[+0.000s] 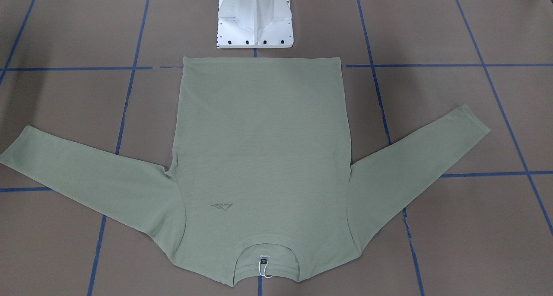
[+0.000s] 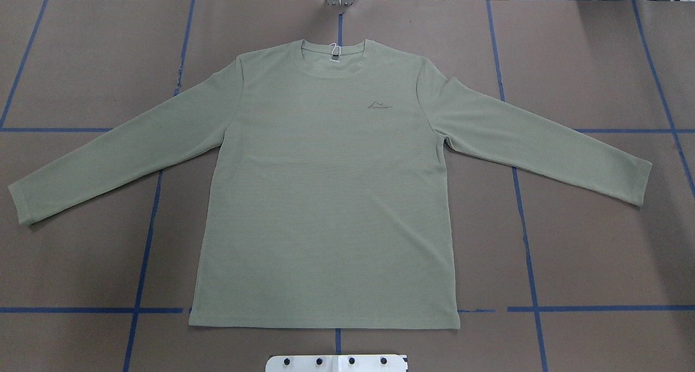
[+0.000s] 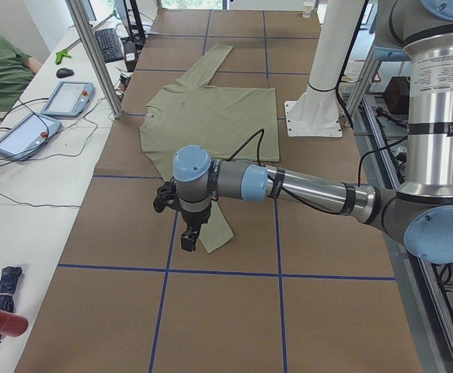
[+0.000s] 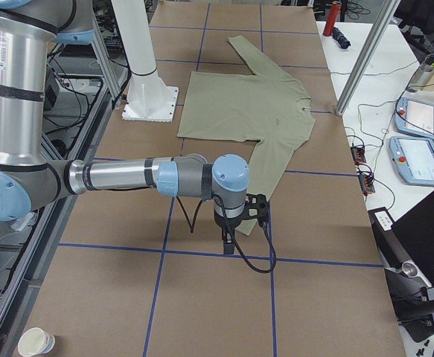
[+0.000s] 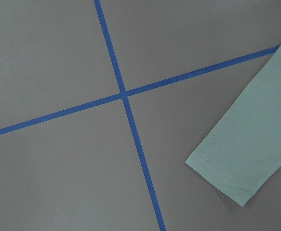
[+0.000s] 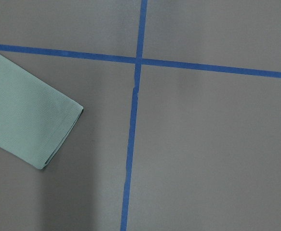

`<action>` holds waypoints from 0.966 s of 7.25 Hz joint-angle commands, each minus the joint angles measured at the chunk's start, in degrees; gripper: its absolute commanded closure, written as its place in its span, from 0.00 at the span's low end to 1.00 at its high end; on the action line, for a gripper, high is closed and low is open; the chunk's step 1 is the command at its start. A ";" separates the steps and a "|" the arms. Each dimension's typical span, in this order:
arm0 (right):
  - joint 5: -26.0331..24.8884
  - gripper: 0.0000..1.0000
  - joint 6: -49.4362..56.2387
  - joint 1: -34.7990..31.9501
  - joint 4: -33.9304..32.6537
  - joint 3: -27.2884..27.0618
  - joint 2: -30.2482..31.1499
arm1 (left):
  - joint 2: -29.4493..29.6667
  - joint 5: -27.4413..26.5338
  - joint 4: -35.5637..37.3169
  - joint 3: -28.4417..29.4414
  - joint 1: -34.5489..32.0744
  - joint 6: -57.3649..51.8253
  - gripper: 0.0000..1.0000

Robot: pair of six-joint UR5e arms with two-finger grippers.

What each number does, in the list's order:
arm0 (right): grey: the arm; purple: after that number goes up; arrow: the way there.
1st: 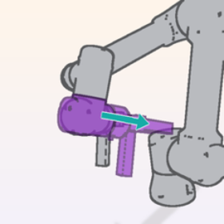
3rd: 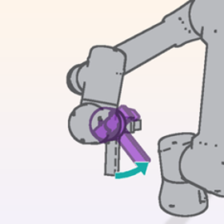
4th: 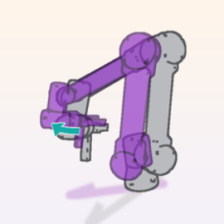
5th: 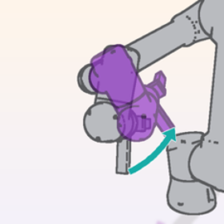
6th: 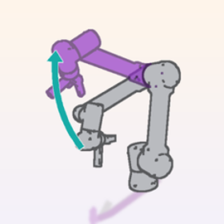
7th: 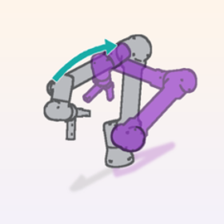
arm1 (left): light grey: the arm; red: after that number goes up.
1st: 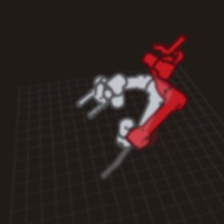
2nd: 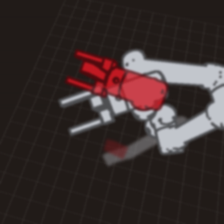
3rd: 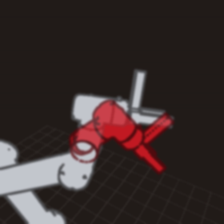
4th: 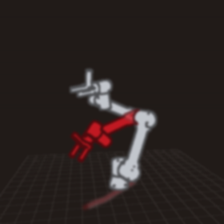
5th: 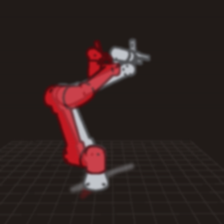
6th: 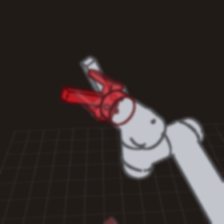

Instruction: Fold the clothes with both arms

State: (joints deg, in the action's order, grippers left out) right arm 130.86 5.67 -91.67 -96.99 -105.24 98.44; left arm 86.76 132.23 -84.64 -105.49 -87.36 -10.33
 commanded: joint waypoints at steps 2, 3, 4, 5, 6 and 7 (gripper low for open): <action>-0.26 0.00 0.04 0.00 0.13 -1.02 -1.05 | 0.16 0.14 -3.67 -2.95 -0.09 -0.39 0.00; -0.17 0.00 -0.04 0.09 0.13 -2.15 -3.14 | 0.16 -0.21 -6.39 -4.35 0.00 -0.48 0.00; -0.26 0.00 -0.22 0.44 0.13 -2.51 -6.91 | -0.01 -0.39 -11.64 -4.72 0.26 -0.40 0.00; 0.44 0.00 -0.48 0.35 -0.04 -2.34 -8.86 | 0.16 -0.65 -18.65 -4.11 0.27 -0.31 0.00; 2.53 0.00 -0.48 0.35 0.04 -2.17 -8.96 | 0.86 -1.52 -27.33 -1.50 0.18 -0.05 0.00; 3.95 0.00 -0.31 0.35 2.74 -2.25 -8.53 | 2.17 -1.71 -35.69 4.19 0.18 4.48 0.00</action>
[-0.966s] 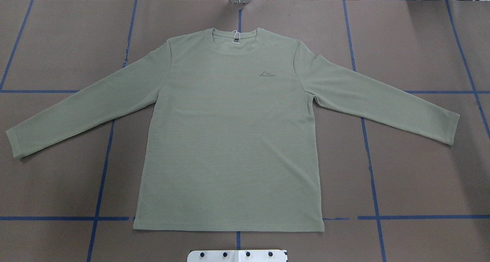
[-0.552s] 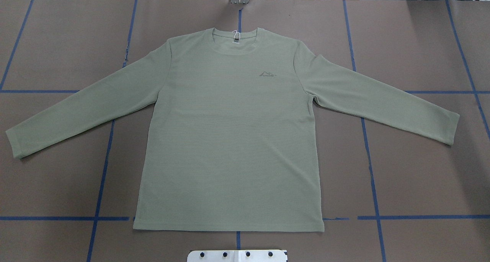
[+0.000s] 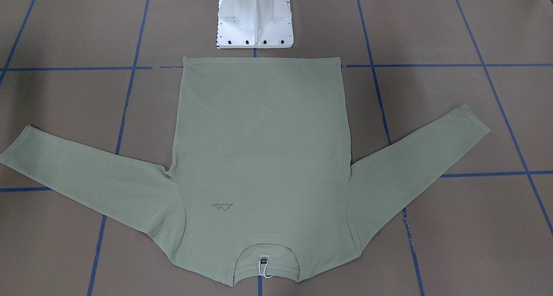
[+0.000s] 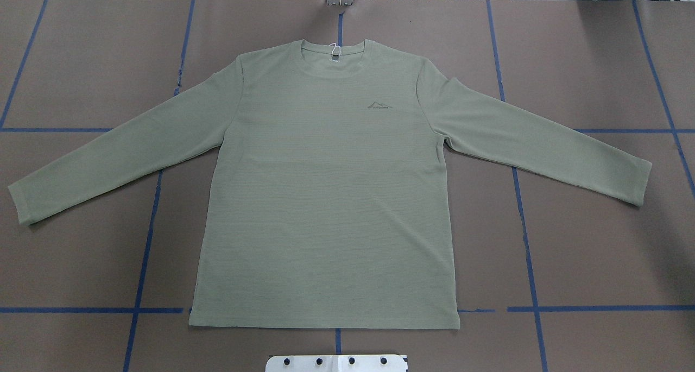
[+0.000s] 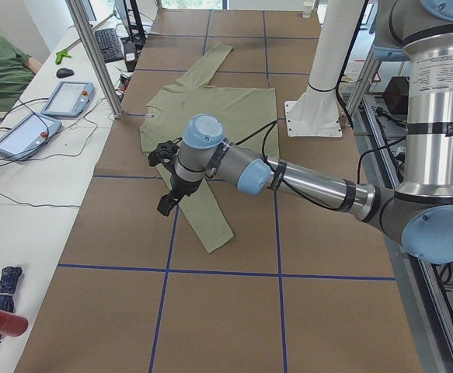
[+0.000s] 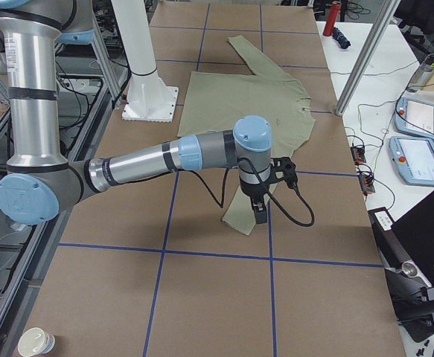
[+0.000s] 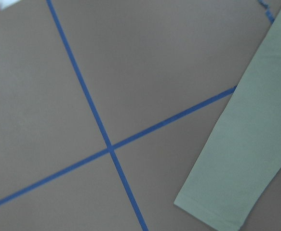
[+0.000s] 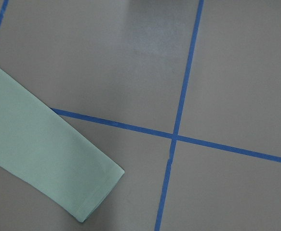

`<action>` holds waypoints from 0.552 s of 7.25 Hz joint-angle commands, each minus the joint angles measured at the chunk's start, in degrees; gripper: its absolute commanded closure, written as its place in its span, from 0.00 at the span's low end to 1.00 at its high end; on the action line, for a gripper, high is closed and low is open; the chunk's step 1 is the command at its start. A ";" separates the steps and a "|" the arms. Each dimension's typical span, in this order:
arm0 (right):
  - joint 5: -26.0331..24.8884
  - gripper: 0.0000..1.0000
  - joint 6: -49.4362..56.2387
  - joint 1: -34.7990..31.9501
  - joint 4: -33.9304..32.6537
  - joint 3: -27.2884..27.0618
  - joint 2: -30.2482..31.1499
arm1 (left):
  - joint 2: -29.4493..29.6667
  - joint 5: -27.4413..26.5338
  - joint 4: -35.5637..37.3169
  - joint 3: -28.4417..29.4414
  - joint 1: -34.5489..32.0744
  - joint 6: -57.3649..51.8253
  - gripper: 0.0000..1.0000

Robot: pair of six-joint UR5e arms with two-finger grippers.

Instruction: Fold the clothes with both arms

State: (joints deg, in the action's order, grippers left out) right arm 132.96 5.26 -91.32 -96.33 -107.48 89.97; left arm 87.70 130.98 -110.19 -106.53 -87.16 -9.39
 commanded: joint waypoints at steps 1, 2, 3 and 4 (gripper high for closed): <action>2.30 0.00 -1.73 0.44 9.86 0.95 1.24 | 1.34 -0.11 -15.27 6.58 -0.02 12.46 0.00; 2.04 0.00 -14.62 4.71 14.72 1.04 3.87 | 0.73 -0.11 -17.32 6.60 -0.02 13.59 0.00; 1.78 0.00 -24.50 7.88 26.95 2.44 7.98 | 0.37 -0.02 -17.43 6.42 -0.11 13.61 0.00; -0.40 0.00 -36.17 11.74 42.74 6.80 10.37 | 0.37 0.06 -17.52 6.25 -0.11 13.52 0.00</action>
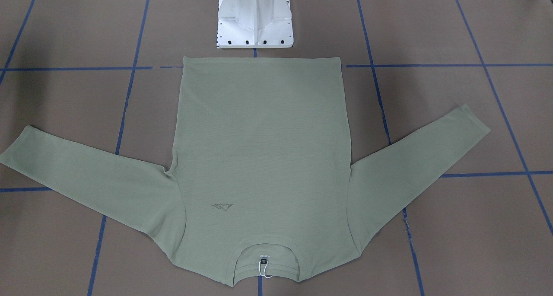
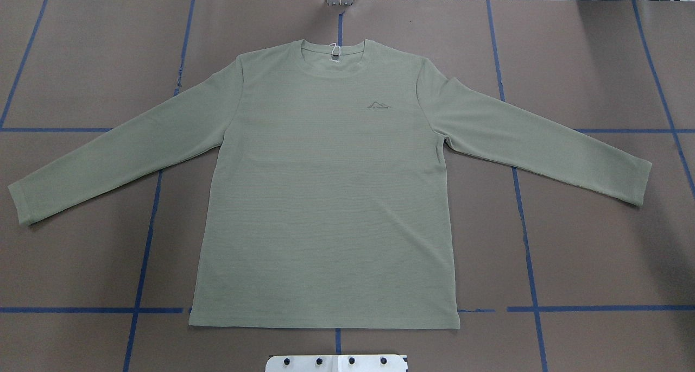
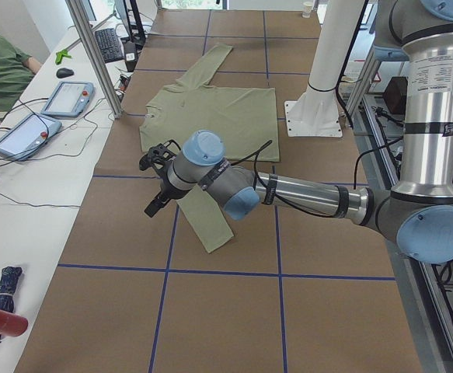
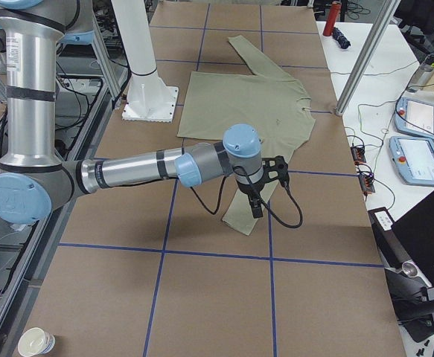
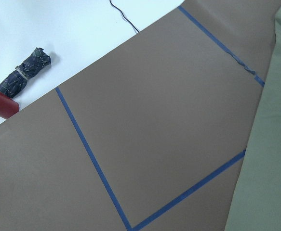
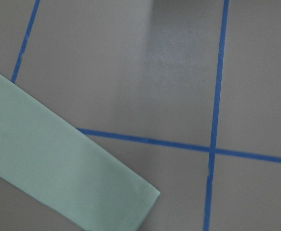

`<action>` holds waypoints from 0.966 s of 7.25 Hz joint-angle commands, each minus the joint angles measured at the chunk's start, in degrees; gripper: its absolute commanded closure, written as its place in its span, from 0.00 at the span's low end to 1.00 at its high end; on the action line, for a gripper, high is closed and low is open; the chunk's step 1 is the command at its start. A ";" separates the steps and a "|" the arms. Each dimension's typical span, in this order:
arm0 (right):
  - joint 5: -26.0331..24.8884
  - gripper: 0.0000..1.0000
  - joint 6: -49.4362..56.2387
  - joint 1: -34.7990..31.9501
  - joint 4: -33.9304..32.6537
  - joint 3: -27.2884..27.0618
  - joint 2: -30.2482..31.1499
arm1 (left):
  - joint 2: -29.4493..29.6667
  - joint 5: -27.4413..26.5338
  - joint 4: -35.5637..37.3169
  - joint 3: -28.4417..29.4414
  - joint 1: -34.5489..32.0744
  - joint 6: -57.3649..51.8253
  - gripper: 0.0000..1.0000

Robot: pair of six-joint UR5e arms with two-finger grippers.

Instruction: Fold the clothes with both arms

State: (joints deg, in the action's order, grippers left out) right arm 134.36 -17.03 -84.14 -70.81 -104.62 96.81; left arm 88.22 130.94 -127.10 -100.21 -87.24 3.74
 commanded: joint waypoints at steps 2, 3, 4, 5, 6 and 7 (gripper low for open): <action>-12.84 0.11 -28.79 15.27 38.30 18.86 -0.27 | -0.24 0.10 -0.69 -0.34 -0.03 0.22 0.00; -13.86 0.14 -31.20 18.45 41.60 23.37 -2.04 | -0.24 0.10 -0.69 -0.34 -0.03 0.13 0.00; -14.21 0.16 -31.31 19.61 41.89 24.46 -2.06 | -0.33 0.10 -0.69 -0.42 -0.12 0.13 0.00; -14.22 0.17 -31.40 20.49 41.89 25.95 -1.97 | -0.33 0.10 -0.69 -0.42 -0.12 0.04 0.00; -14.04 0.17 -31.31 20.50 42.24 25.96 -1.28 | -0.33 0.02 -0.69 -0.34 -0.12 0.04 0.00; -14.04 0.18 -31.40 20.50 42.51 26.05 -1.10 | -0.33 0.02 -0.69 -0.34 -0.12 -0.05 0.00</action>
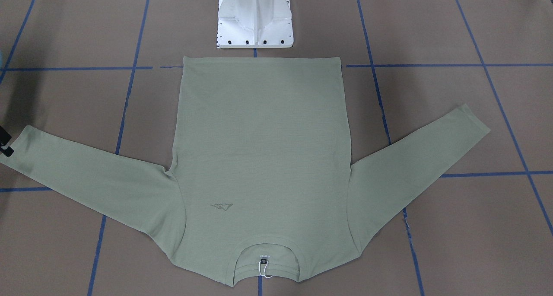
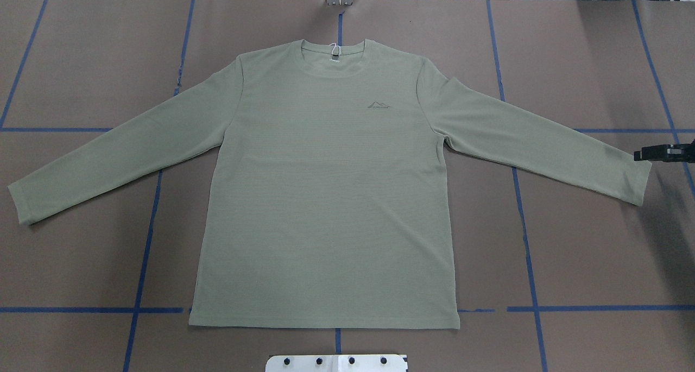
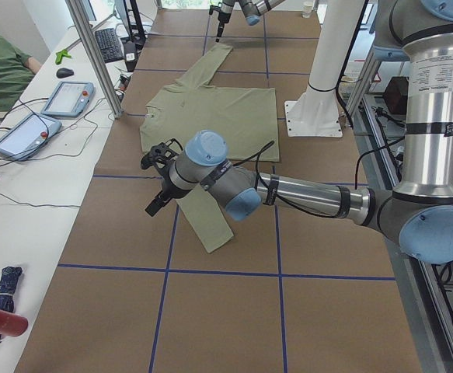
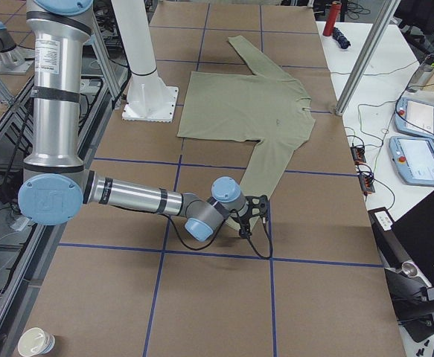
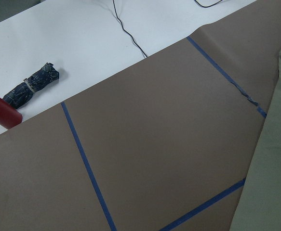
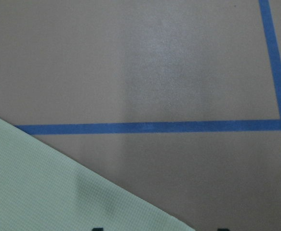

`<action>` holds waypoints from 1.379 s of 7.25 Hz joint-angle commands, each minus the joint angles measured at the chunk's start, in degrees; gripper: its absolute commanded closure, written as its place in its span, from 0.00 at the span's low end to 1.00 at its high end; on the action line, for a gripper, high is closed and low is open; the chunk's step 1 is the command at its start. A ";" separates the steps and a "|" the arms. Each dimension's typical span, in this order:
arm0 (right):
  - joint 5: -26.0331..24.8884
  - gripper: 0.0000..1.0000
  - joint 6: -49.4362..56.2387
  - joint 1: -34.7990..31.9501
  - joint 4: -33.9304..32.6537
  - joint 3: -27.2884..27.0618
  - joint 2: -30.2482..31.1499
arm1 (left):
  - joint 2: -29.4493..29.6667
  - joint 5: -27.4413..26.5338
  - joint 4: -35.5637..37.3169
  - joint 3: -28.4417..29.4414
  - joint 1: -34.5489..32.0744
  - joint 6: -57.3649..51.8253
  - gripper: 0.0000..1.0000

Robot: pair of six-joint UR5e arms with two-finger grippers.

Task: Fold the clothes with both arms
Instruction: 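Lower the right gripper to the cuff of the sleeve nearest it and grasp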

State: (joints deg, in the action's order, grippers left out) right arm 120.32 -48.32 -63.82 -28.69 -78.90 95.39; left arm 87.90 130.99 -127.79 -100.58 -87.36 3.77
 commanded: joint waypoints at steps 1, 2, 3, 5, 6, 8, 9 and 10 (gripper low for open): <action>-0.08 0.19 -0.02 0.45 0.39 0.42 0.32 | 0.00 -0.03 0.00 -0.05 0.00 -0.08 0.00; -0.60 0.20 -0.02 1.15 0.30 1.11 -0.12 | 0.00 -0.03 0.00 -0.06 -0.09 -0.08 0.00; -0.70 0.21 -0.02 1.42 0.39 1.29 -0.38 | 0.00 -0.03 0.00 -0.06 -0.09 -0.08 0.00; -1.13 0.23 -0.02 1.86 0.30 1.30 -0.56 | 0.00 -0.03 0.00 -0.14 -0.09 -0.08 0.00; -1.75 0.25 -0.02 2.12 0.30 1.56 -0.56 | 0.00 -0.03 0.00 -0.23 -0.09 -0.08 0.00; -1.58 0.27 0.16 2.21 0.48 2.26 -0.56 | 0.00 -0.03 0.00 -0.14 -0.09 -0.08 0.00; -1.49 0.30 -0.10 2.21 0.48 2.26 -0.65 | 0.00 -0.03 0.00 -0.23 -0.09 -0.08 0.00; -1.49 0.36 -0.02 2.21 0.48 2.35 -0.65 | 0.00 -0.03 0.00 -0.14 -0.09 -0.08 0.00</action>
State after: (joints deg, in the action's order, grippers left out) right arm 118.80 -48.32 -61.63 -28.22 -76.66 94.78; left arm 87.89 130.96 -127.79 -100.77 -87.45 3.69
